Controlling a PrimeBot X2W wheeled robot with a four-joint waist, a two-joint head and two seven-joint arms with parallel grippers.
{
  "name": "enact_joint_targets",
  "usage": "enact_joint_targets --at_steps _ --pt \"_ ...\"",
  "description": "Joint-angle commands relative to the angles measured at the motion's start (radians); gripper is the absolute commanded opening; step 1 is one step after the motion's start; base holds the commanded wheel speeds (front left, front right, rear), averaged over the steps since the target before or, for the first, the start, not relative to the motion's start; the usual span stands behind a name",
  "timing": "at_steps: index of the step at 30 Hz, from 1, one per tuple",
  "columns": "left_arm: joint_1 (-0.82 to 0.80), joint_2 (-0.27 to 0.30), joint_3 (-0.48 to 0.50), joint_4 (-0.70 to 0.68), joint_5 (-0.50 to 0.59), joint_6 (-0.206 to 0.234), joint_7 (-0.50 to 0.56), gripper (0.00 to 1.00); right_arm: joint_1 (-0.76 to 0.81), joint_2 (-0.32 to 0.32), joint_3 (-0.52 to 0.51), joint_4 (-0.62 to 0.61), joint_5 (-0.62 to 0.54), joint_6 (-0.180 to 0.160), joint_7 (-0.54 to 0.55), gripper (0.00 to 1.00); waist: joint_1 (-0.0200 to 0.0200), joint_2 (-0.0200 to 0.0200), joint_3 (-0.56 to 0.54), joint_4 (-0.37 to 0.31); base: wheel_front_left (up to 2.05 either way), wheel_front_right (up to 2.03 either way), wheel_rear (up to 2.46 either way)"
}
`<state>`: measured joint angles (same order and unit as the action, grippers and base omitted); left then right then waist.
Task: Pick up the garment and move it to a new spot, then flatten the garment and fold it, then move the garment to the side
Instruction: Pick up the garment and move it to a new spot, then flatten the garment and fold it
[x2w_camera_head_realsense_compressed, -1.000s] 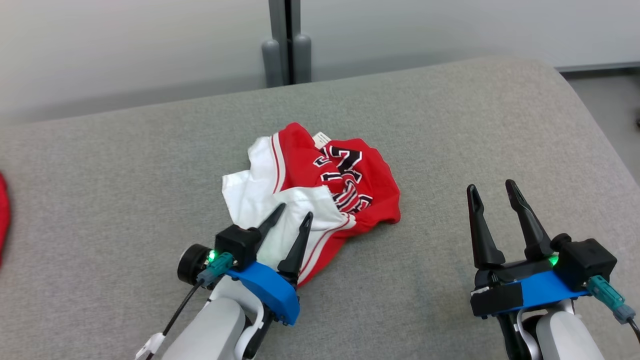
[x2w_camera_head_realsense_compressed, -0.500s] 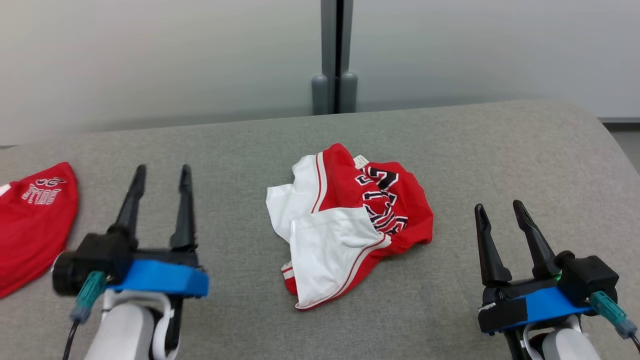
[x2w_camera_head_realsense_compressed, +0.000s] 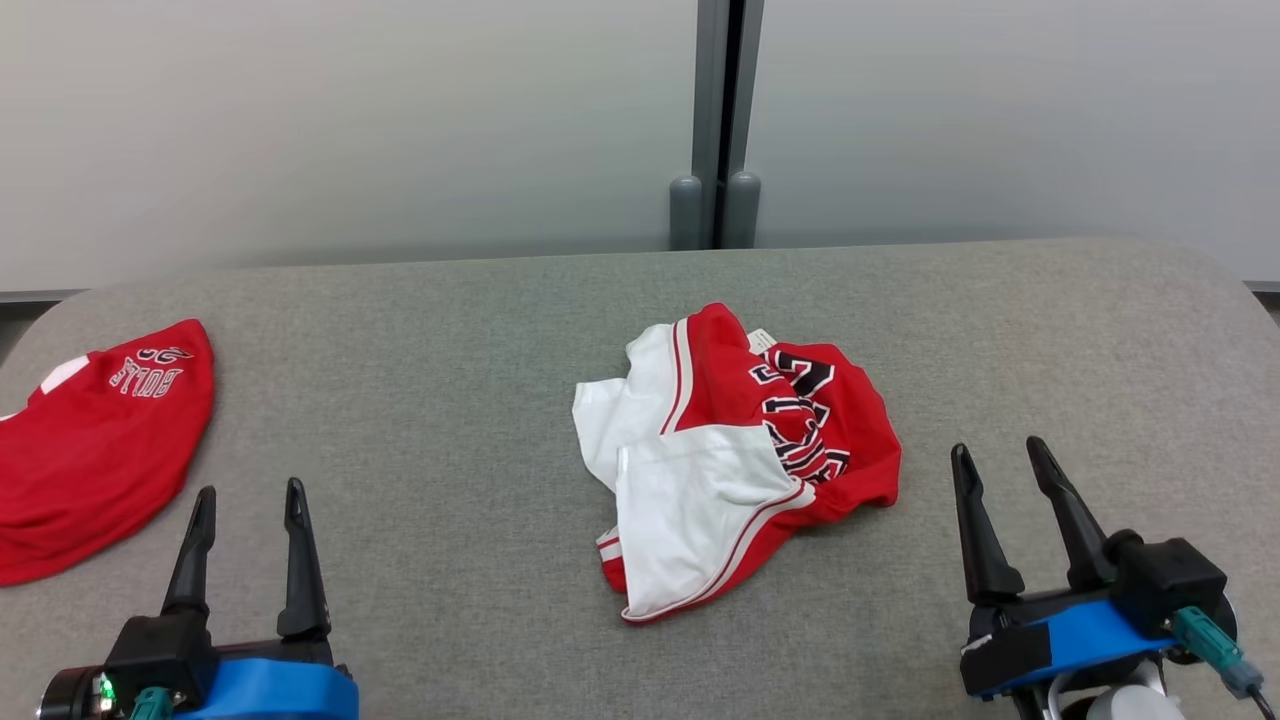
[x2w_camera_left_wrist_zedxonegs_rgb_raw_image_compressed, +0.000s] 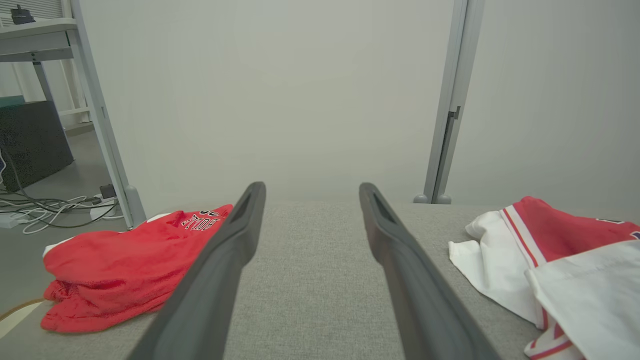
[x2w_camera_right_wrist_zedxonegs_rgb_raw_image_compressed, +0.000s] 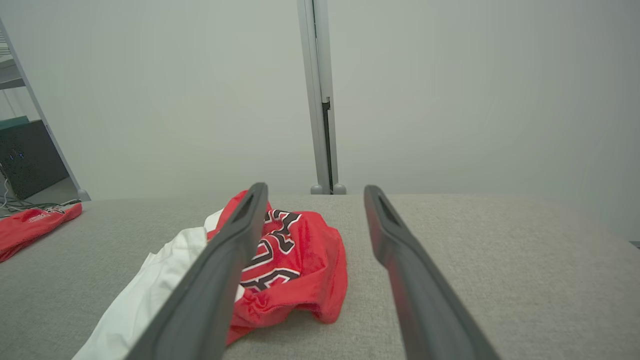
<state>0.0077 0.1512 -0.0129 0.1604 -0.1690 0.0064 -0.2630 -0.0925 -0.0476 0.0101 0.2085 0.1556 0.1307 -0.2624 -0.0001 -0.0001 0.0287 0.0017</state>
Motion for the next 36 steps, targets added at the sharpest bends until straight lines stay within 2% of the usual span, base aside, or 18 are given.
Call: enact_joint_targets --at_steps 1,7,16,36 --pt "0.014 -0.005 0.012 -0.008 0.007 -0.009 -0.003 1.00 0.021 -0.005 -0.003 0.008 -0.008 0.000 -0.004 1.00 0.0001 0.0001 -0.001 0.004 0.00 0.00 0.00" --pt "0.046 -0.040 0.059 -0.004 0.026 -0.050 -0.003 1.00 0.040 -0.005 -0.006 0.040 -0.017 0.000 -0.004 1.00 0.0001 0.0001 -0.014 0.020 0.00 0.00 0.00" --pt "0.035 -0.068 0.088 0.025 0.060 -0.085 -0.003 1.00 0.037 -0.005 -0.005 0.080 -0.023 0.000 -0.004 1.00 0.0001 0.0001 -0.018 0.032 0.00 0.00 0.00" --pt "0.024 -0.089 0.120 0.028 0.100 -0.112 -0.003 1.00 0.030 -0.005 0.000 0.085 -0.018 0.000 -0.004 1.00 0.0001 0.0001 -0.015 0.025 0.00 0.00 0.00"
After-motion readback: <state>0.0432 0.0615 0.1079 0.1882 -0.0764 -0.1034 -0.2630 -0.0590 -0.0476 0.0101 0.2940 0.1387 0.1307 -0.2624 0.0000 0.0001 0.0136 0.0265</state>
